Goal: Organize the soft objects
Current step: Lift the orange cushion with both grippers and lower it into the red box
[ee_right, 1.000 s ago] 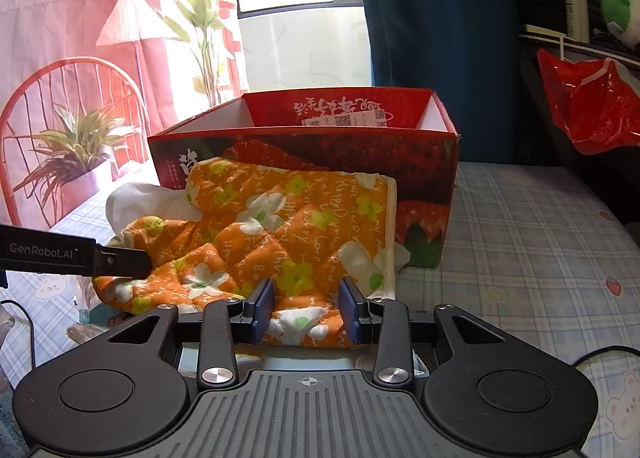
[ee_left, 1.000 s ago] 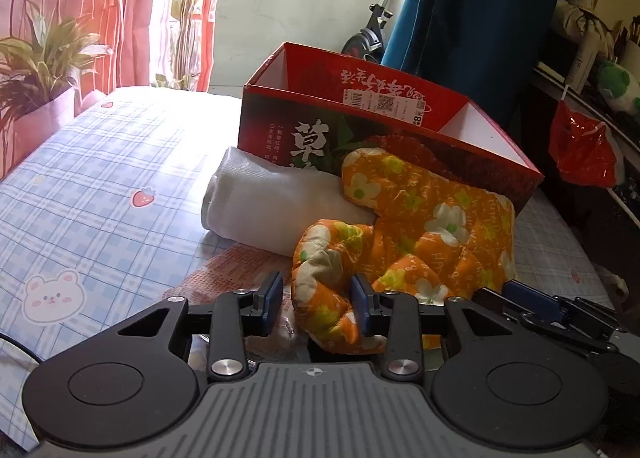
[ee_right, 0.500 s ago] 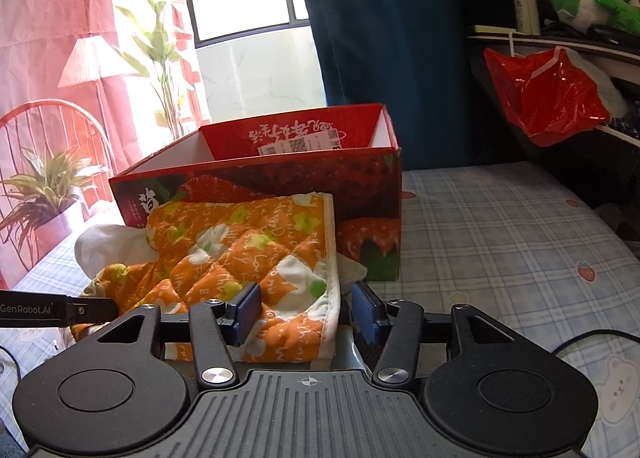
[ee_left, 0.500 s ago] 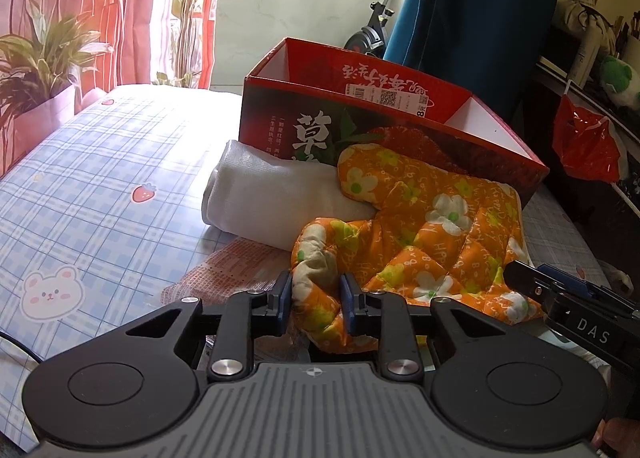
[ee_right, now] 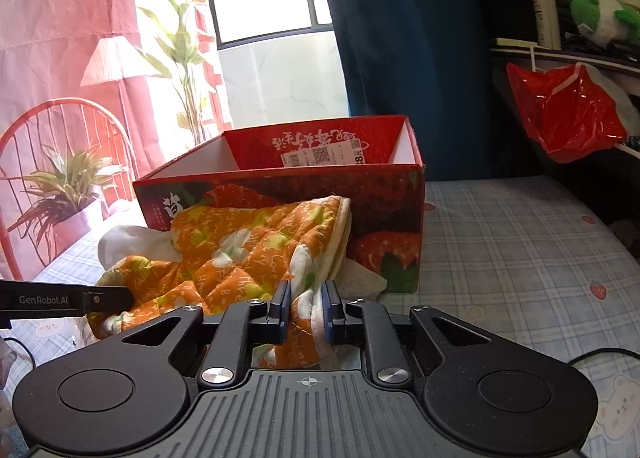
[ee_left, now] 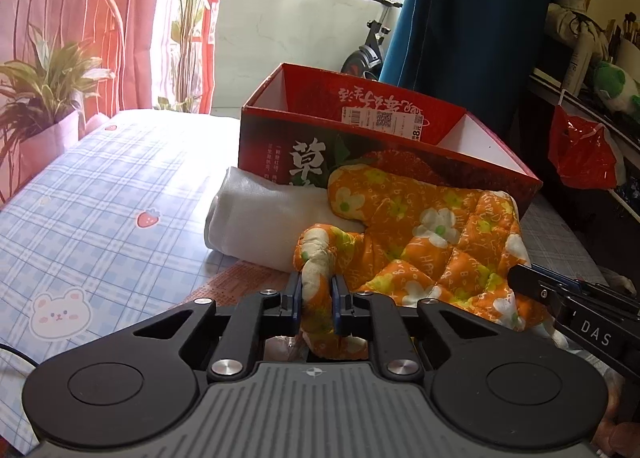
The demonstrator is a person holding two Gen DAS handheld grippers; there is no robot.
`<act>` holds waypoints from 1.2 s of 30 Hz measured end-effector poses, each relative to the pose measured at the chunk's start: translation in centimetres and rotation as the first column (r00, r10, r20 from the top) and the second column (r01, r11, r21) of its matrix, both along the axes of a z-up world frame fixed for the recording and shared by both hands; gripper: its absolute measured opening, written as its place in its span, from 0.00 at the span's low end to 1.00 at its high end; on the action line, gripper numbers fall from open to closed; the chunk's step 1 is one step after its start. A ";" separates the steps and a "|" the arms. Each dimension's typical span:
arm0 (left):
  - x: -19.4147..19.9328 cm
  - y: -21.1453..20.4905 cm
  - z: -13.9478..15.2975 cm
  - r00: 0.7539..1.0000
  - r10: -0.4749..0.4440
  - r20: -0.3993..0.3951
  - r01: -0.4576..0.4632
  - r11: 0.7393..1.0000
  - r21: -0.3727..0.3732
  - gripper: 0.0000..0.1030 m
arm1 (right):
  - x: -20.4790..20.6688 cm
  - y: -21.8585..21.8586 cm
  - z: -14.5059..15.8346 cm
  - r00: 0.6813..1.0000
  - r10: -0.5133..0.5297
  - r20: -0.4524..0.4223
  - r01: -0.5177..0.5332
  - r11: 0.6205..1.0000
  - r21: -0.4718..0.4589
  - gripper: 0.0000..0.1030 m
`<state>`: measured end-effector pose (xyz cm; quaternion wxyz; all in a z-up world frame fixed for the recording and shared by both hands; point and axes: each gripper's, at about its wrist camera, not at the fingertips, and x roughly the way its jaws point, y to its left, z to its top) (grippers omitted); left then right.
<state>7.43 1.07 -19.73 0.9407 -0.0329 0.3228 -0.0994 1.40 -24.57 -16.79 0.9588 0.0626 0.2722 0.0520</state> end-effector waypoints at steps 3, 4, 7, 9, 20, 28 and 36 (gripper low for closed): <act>-0.1 0.0 0.2 1.000 0.005 0.007 -0.006 1.000 0.014 0.14 | 0.0 0.0 0.5 1.000 0.023 -0.003 -0.023 0.999 0.041 0.12; 0.0 0.1 0.1 1.000 0.006 -0.001 -0.006 1.000 0.009 0.14 | 0.1 0.1 0.6 0.999 0.033 -0.006 -0.033 0.998 0.046 0.12; 0.2 0.3 -0.1 1.000 0.008 -0.013 -0.008 1.000 -0.004 0.14 | 0.4 0.3 0.4 0.999 0.037 -0.025 -0.036 0.999 0.037 0.14; 0.1 0.3 0.1 1.000 0.007 -0.010 -0.007 1.000 -0.008 0.14 | 0.4 0.2 0.3 0.999 0.031 -0.031 -0.030 0.999 0.039 0.13; -0.5 0.3 1.9 0.996 0.012 0.087 -0.011 1.000 -0.010 0.13 | -0.3 0.3 2.3 0.996 0.045 0.074 -0.047 0.999 0.018 0.10; -0.8 0.1 3.7 0.985 0.005 0.171 -0.005 1.000 0.000 0.13 | -0.4 -0.1 4.1 0.990 0.047 0.133 -0.051 0.998 0.024 0.10; -0.2 -0.1 6.1 0.971 -0.014 0.239 0.012 1.000 0.008 0.13 | 0.7 -0.3 6.3 0.982 0.063 0.180 -0.066 0.998 0.011 0.10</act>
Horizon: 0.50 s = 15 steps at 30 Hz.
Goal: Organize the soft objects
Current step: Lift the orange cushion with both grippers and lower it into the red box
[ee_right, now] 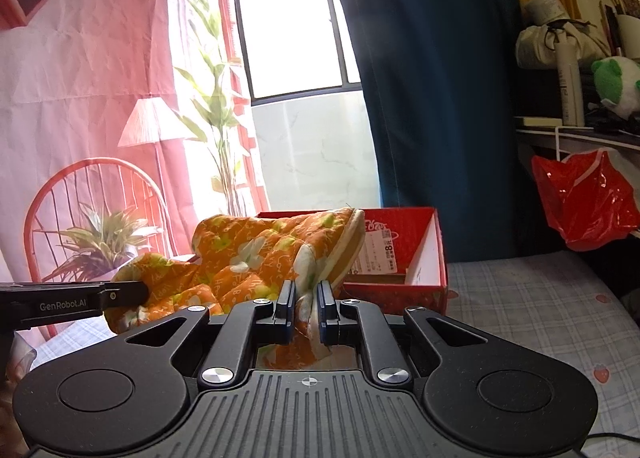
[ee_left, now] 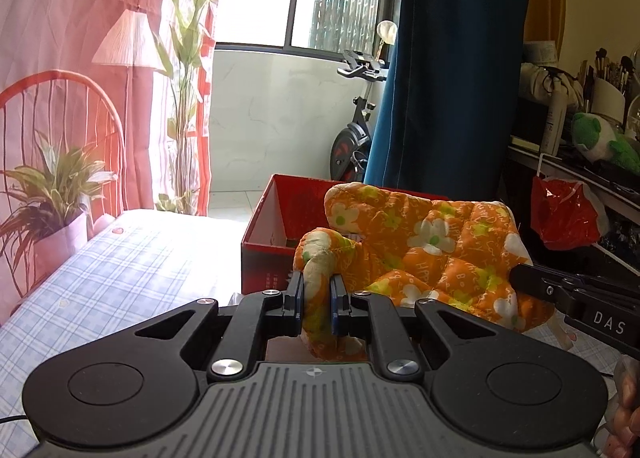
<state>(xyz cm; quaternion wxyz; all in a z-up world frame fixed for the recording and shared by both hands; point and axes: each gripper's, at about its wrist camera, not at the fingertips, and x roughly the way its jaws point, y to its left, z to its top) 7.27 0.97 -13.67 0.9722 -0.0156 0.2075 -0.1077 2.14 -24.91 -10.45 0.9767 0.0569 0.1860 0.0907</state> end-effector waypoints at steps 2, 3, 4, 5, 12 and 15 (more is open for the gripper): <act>0.5 0.0 0.5 1.000 -0.006 0.004 0.006 1.000 -0.006 0.13 | 0.6 -0.1 0.6 1.000 0.004 0.010 -0.004 1.000 -0.007 0.10; 0.7 -0.1 0.7 1.000 -0.009 0.008 0.009 1.000 -0.008 0.13 | 0.8 -0.1 0.9 1.000 0.006 0.012 -0.006 1.000 -0.009 0.10; 1.0 -0.1 0.9 1.000 -0.012 0.013 0.012 1.000 -0.007 0.13 | 1.2 -0.2 1.2 1.000 0.008 0.014 -0.008 1.000 -0.007 0.10; 1.2 -0.1 1.1 1.000 -0.015 0.017 0.015 1.000 -0.007 0.13 | 1.6 -0.3 1.5 1.000 0.010 0.014 -0.009 1.000 -0.003 0.10; 3.5 -0.2 2.2 0.999 -0.045 0.019 0.046 0.999 -0.022 0.13 | 4.3 -1.0 2.4 1.000 0.015 -0.006 -0.015 1.000 0.000 0.10; 4.2 -0.5 2.5 0.998 -0.057 0.029 0.057 0.998 -0.009 0.13 | 5.4 -1.2 2.6 1.000 0.015 -0.014 -0.015 1.000 -0.003 0.10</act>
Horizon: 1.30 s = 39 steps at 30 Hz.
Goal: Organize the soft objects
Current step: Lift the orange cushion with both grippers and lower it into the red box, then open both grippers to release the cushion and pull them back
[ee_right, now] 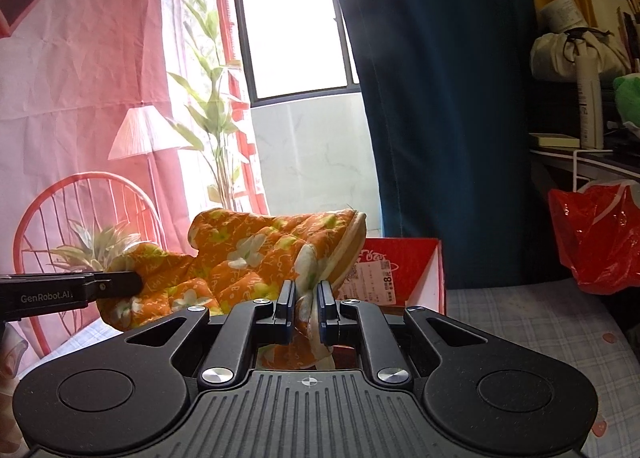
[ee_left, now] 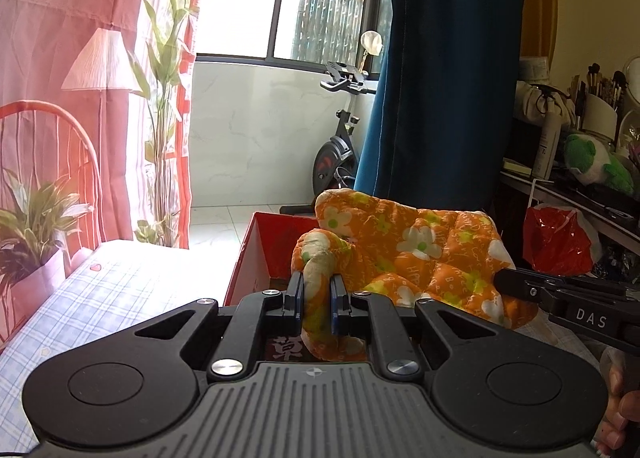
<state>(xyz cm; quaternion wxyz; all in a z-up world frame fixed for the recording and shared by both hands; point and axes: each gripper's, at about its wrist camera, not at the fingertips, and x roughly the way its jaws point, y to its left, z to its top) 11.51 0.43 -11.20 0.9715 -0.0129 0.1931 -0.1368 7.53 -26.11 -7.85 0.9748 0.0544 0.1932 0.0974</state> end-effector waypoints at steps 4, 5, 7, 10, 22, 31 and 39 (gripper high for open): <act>1.7 -0.3 0.3 1.000 -0.013 -0.011 0.013 1.000 0.006 0.13 | 1.6 -0.2 0.1 1.000 -0.004 -0.023 0.005 1.000 0.010 0.10; 2.3 -0.4 0.3 1.000 -0.018 -0.019 0.018 1.000 0.006 0.13 | 2.1 -0.3 0.1 1.000 -0.006 -0.029 0.007 1.000 0.014 0.10; 3.8 -0.7 0.5 0.999 -0.024 -0.032 0.024 1.000 0.013 0.13 | 3.4 -0.5 0.3 0.999 -0.007 -0.040 0.007 1.000 0.009 0.10; 5.7 -1.3 0.7 0.998 -0.035 -0.045 0.036 0.999 0.029 0.13 | 5.5 -0.8 0.6 0.998 -0.009 -0.056 0.009 1.000 0.004 0.10; 13.5 -2.9 -1.1 0.979 -0.033 -0.199 0.050 0.995 0.083 0.13 | 13.4 0.7 -1.1 0.986 -0.042 -0.162 0.031 0.997 -0.073 0.10; 15.4 -3.2 -5.0 0.939 -0.026 -0.344 0.067 0.992 0.106 0.13 | 15.8 0.7 -5.3 0.947 -0.058 -0.316 0.026 0.994 -0.105 0.10; 15.5 -3.5 -5.7 0.932 -0.024 -0.363 0.080 0.987 0.138 0.16 | 16.0 0.5 -7.5 0.922 -0.083 -0.378 0.042 0.992 -0.116 0.13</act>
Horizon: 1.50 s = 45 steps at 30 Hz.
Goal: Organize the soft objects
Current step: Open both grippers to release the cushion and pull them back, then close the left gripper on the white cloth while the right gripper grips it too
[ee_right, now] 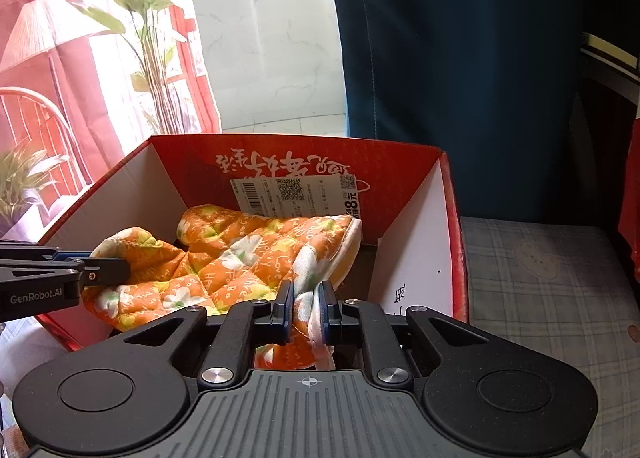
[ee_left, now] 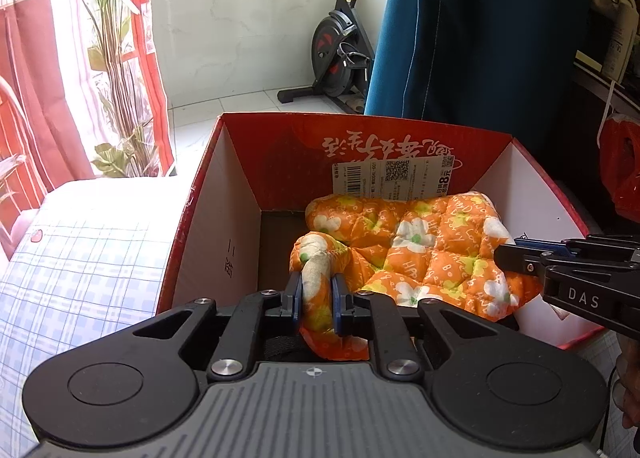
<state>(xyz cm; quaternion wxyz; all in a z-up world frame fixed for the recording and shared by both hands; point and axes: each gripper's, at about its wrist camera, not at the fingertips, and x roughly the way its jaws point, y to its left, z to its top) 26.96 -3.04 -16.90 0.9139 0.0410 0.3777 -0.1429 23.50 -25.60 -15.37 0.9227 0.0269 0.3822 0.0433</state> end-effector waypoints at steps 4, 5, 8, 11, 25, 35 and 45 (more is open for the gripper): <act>-0.2 -0.4 0.6 1.000 -0.014 0.018 0.014 1.000 0.021 0.28 | -0.3 0.0 0.0 1.000 -0.011 -0.003 0.011 1.000 -0.016 0.23; -0.4 -0.5 0.7 1.000 -0.019 0.025 0.018 1.000 0.025 0.29 | -0.2 -0.1 0.2 1.000 -0.011 -0.001 0.011 1.000 -0.018 0.23; -1.0 -0.4 1.2 0.999 -0.024 0.039 0.024 0.999 0.025 0.33 | -0.8 -0.2 0.6 1.000 -0.008 0.008 0.008 1.000 -0.023 0.23; -1.7 -0.4 1.9 0.998 -0.033 0.051 0.032 0.999 0.032 0.34 | -1.6 -0.1 1.2 1.000 0.000 0.020 0.001 1.000 -0.021 0.23; -6.8 2.3 4.3 0.997 -0.001 0.073 0.002 1.000 -0.014 0.37 | -6.2 1.3 5.0 0.994 0.046 0.099 -0.044 0.999 -0.017 0.23; -12.2 2.7 3.8 0.997 -0.044 0.064 0.046 0.999 -0.029 0.40 | -11.3 1.5 6.0 0.988 0.102 0.118 -0.102 0.995 -0.005 0.26; -11.6 5.5 1.0 1.000 0.011 0.025 -0.010 0.999 -0.039 0.59 | -13.3 2.0 3.2 0.995 0.093 0.044 -0.093 0.996 -0.004 0.41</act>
